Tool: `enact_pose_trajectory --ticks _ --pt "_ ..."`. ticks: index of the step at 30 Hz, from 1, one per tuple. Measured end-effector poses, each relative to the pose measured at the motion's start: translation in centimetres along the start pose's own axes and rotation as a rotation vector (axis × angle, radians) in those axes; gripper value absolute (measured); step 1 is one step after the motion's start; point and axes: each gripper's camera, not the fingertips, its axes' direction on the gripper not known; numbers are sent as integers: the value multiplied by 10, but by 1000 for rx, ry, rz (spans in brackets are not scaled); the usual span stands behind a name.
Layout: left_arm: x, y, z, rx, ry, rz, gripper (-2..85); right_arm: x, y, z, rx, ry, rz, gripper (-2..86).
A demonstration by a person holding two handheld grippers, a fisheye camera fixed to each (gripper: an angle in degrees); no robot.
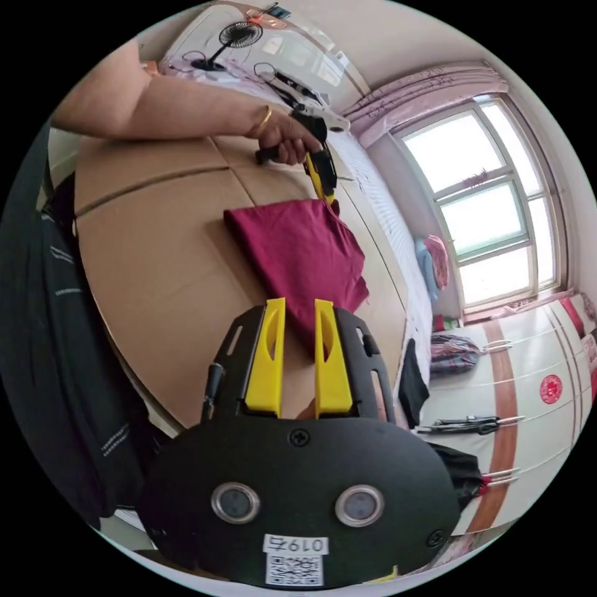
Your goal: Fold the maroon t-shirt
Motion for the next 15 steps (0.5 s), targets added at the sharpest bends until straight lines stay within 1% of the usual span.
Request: enact_pose_trajectory --ticks 2,5,8,11,15 --pt "2 11 5 -2 3 5 16 -34 13 -5 -70 86 -119 82" --pt "8 30 13 -5 -3 19 17 -67 14 -5 -118 114 -267 94" --pt "13 51 21 -2 -15 21 17 -95 6 -9 -114 130 -372 90" --pt "17 74 30 2 -17 17 15 -124 3 -9 -118 195 -454 69" --pt "25 110 39 17 -46 12 13 -150 9 -7 -115 280 -504 50"
